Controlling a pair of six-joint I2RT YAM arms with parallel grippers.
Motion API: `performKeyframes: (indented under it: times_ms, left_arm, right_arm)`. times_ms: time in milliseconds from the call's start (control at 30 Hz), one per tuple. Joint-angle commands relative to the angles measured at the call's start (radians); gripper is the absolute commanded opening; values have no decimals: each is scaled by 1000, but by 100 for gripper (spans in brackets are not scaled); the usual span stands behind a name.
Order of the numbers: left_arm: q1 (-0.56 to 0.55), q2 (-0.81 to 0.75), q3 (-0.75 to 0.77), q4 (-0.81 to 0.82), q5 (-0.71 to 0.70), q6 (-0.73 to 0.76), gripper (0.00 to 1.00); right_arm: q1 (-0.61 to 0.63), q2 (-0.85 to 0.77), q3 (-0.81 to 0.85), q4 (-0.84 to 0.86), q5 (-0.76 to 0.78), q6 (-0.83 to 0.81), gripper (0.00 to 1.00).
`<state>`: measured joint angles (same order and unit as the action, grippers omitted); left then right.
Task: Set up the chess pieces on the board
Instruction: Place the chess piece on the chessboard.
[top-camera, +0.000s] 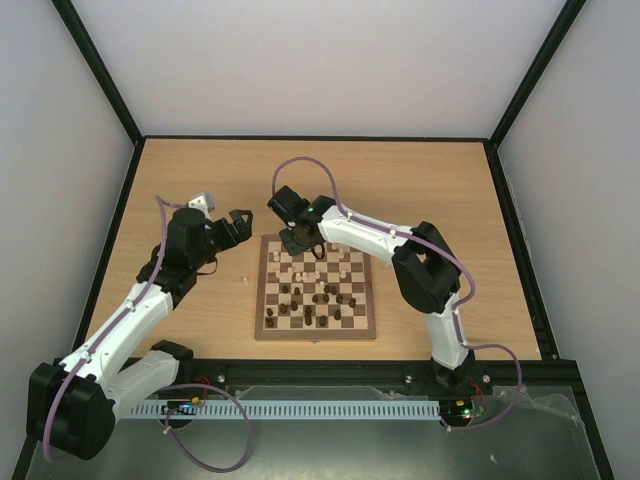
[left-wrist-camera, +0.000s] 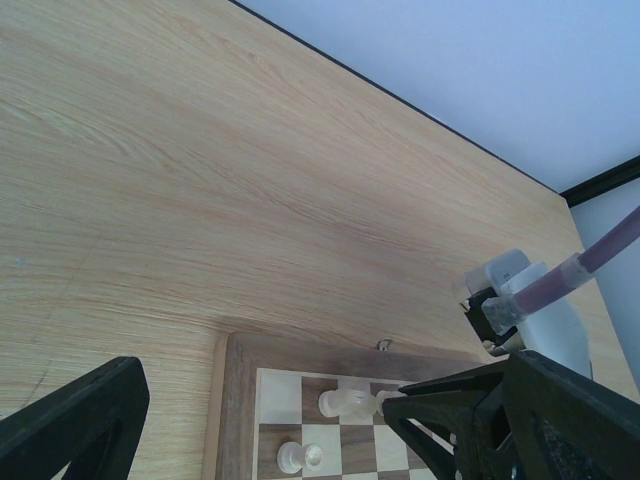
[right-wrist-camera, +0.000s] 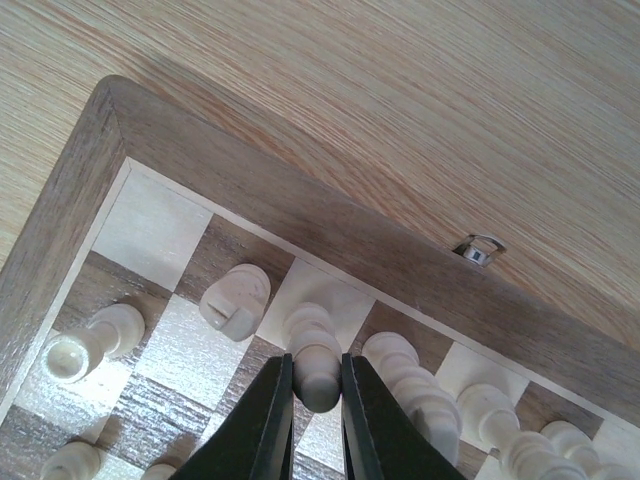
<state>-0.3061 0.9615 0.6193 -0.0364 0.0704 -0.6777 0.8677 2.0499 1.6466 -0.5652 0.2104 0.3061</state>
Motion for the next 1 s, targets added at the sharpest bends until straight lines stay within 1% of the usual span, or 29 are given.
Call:
performKeyframes:
  times_ms: [0, 200, 367, 467, 600, 800, 967]
  left_arm:
    - [7, -18, -12, -1, 5, 0, 99]
    - [7, -21, -12, -2, 5, 0, 100]
    - [6, -20, -12, -2, 6, -1, 99]
    - [7, -22, -12, -2, 6, 0, 99]
    - [6, -21, -12, -2, 6, -1, 100]
    - [7, -21, -12, -2, 6, -1, 100]
    - [6, -20, -12, -3, 1, 1, 100]
  right_arm:
    - [-4, 34, 29, -11, 14, -2, 13]
    - [-5, 44, 34, -10, 16, -2, 13]
    - [-6, 45, 36, -8, 18, 0, 17]
    - [-6, 43, 36, -8, 18, 1, 22]
    - [-6, 37, 35, -11, 18, 2, 22]
    - [0, -22, 8, 27, -18, -3, 28]
    - [17, -83, -15, 51, -24, -12, 30]
